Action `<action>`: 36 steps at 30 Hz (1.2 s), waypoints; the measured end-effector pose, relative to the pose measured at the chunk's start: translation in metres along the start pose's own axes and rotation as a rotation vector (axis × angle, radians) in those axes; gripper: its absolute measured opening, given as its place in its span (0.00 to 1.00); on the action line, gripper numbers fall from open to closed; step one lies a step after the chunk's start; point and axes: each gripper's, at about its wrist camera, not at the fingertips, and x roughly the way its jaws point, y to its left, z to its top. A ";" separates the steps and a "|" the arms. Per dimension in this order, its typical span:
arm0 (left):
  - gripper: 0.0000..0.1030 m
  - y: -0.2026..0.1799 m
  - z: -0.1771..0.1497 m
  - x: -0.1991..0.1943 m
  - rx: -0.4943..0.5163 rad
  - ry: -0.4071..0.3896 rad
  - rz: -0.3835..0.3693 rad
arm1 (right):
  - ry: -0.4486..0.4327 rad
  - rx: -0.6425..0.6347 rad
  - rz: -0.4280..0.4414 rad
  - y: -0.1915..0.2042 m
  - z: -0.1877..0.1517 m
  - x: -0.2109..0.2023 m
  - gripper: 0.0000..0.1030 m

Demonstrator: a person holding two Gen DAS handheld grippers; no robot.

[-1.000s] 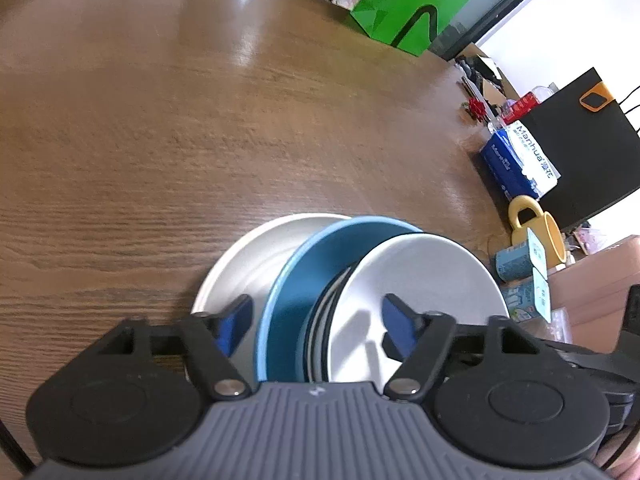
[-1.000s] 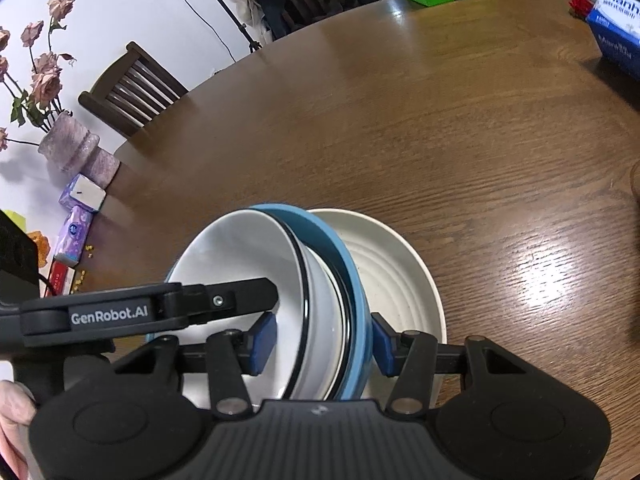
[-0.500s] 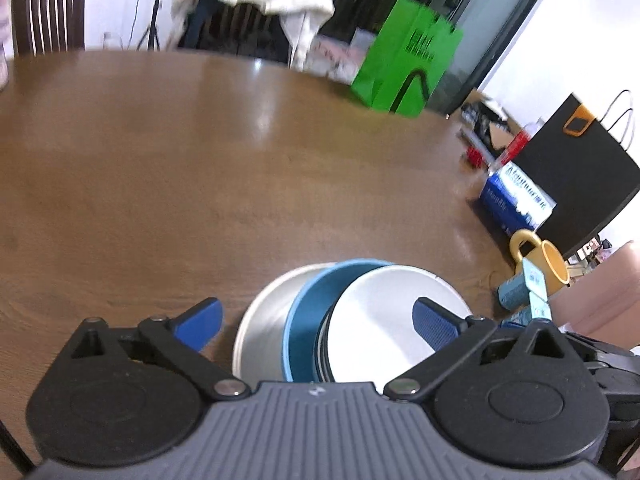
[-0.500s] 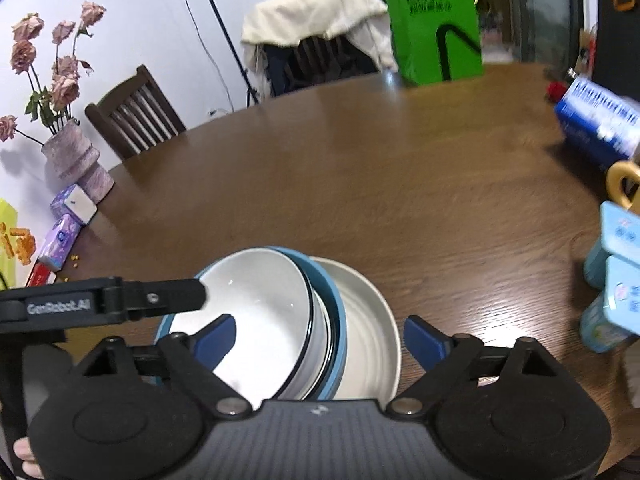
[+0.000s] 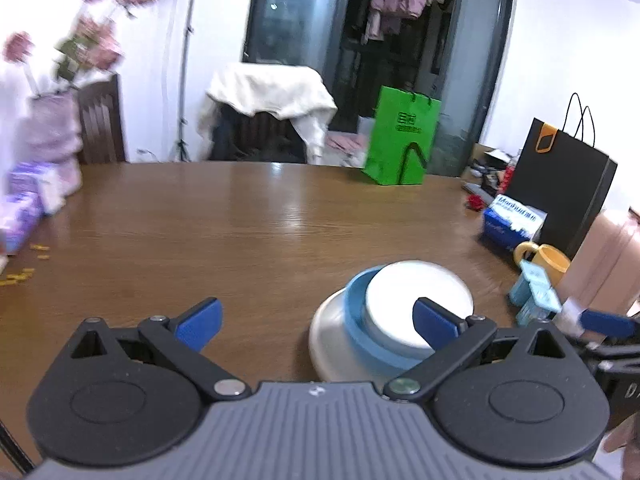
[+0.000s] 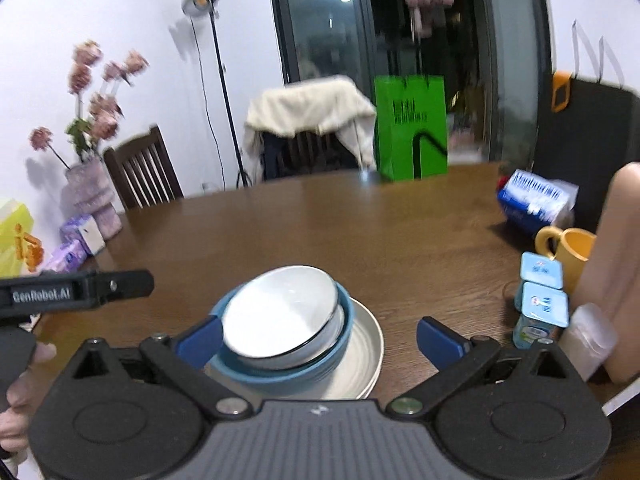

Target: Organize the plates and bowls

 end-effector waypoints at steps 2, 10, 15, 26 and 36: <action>1.00 0.005 -0.012 -0.028 0.012 -0.014 0.003 | -0.042 -0.002 -0.010 0.013 -0.015 -0.023 1.00; 1.00 0.020 -0.057 -0.116 0.042 -0.050 0.021 | -0.082 -0.016 0.004 0.056 -0.066 -0.103 1.00; 1.00 0.023 -0.074 -0.149 0.045 -0.082 0.024 | -0.102 -0.023 -0.009 0.071 -0.087 -0.137 1.00; 1.00 0.021 -0.093 -0.186 0.039 -0.117 0.025 | -0.135 -0.038 -0.006 0.083 -0.107 -0.179 1.00; 1.00 0.024 -0.097 -0.199 0.027 -0.124 0.043 | -0.141 -0.045 0.020 0.087 -0.109 -0.188 1.00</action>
